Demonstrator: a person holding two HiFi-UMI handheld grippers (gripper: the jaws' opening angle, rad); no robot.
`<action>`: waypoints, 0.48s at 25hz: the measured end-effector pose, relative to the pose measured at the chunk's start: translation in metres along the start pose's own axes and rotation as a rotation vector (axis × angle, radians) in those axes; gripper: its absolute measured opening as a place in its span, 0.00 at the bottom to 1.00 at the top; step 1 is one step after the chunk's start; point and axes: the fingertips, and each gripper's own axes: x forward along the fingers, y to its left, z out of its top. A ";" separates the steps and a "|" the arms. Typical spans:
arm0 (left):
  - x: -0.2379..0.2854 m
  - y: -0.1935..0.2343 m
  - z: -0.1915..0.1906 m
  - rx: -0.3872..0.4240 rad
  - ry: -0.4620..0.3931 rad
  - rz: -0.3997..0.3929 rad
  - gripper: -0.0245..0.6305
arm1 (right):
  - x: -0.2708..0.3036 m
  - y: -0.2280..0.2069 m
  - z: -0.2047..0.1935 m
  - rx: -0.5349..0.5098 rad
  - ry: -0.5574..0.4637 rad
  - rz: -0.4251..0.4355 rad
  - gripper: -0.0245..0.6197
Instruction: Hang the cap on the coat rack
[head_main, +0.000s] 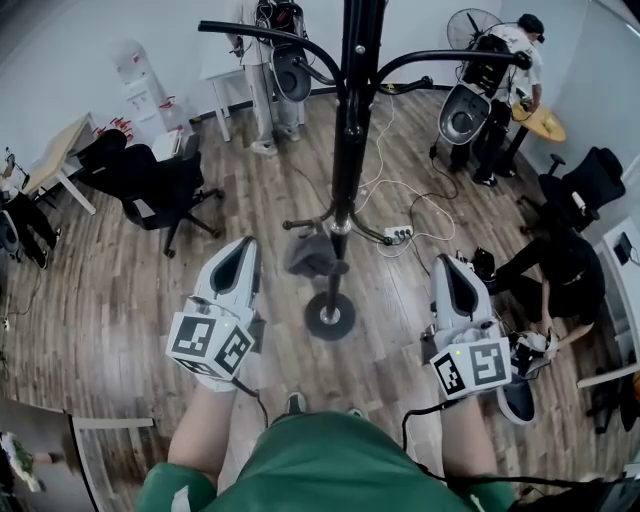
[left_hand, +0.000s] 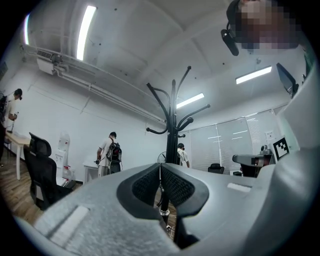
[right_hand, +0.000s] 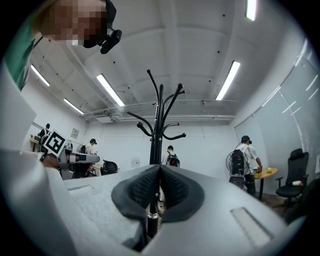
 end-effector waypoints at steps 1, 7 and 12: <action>0.000 0.000 0.000 0.005 0.001 0.002 0.06 | 0.000 0.000 0.000 0.002 -0.002 0.003 0.04; 0.001 -0.001 0.000 0.010 0.005 0.004 0.06 | 0.000 0.002 0.002 0.008 -0.005 0.015 0.04; 0.000 -0.002 0.000 0.004 0.017 0.006 0.06 | -0.001 0.003 0.002 0.003 -0.006 0.017 0.04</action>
